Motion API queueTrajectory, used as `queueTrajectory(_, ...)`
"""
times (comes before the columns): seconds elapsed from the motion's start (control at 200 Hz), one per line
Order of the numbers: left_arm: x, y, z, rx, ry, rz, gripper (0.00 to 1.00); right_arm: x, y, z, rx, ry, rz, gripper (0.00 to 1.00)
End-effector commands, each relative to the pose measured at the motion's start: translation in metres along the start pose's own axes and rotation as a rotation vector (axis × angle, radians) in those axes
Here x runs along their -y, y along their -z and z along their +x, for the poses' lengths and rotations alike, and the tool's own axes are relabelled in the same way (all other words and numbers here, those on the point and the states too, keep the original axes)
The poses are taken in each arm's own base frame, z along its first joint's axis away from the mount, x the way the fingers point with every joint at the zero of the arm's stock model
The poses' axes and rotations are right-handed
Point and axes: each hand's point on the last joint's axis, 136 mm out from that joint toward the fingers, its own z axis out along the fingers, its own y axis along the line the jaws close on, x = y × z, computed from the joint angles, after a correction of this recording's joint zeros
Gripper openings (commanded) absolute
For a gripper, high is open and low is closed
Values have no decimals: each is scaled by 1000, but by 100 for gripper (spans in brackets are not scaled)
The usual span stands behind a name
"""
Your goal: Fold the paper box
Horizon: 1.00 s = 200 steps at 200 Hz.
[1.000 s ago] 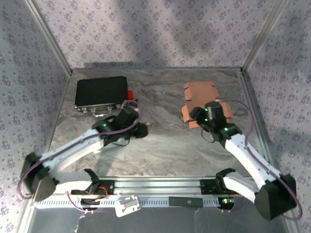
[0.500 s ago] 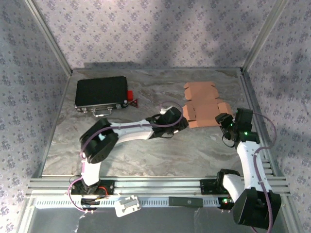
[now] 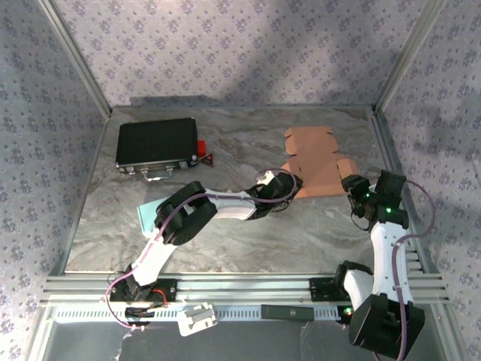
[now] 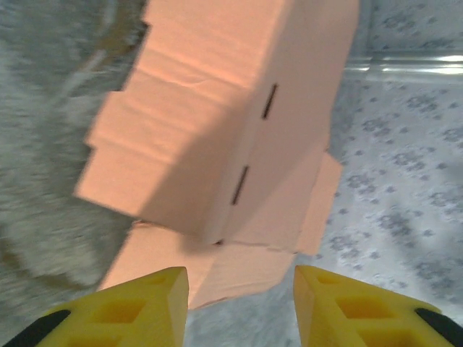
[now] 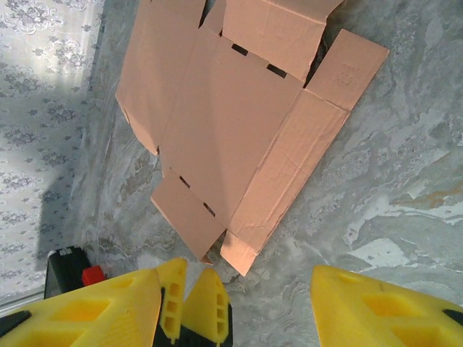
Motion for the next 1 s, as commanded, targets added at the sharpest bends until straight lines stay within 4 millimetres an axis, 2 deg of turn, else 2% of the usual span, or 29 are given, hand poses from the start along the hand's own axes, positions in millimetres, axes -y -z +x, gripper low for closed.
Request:
queueTrajectory(0.0, 17, -15, -9, 40, 94, 73, 40, -5, -1, 0, -20, 15, -27, 58)
queueTrajectory(0.18, 6, -25, -10, 24, 151, 84, 32, -4, -2, -1, -24, 7, -28, 58)
queueTrajectory(0.385, 9, -12, -14, 49, 124, 70, 32, -6, -1, -3, -16, 1, -35, 58)
queueTrajectory(0.595, -1, 2, -13, 72, 138, 47, 35, -4, -1, -2, -15, -4, -34, 58)
queueTrajectory(0.71, -2, -3, -19, 76, 156, 54, 36, -5, -1, -2, -17, -5, -38, 58)
queueTrajectory(0.875, 16, -11, -33, 100, 150, 108, 34, -7, -1, -2, -17, 0, -44, 58)
queueTrajectory(0.994, 12, -21, -39, 102, 163, 106, 31, -5, -2, -1, -21, -1, -46, 58)
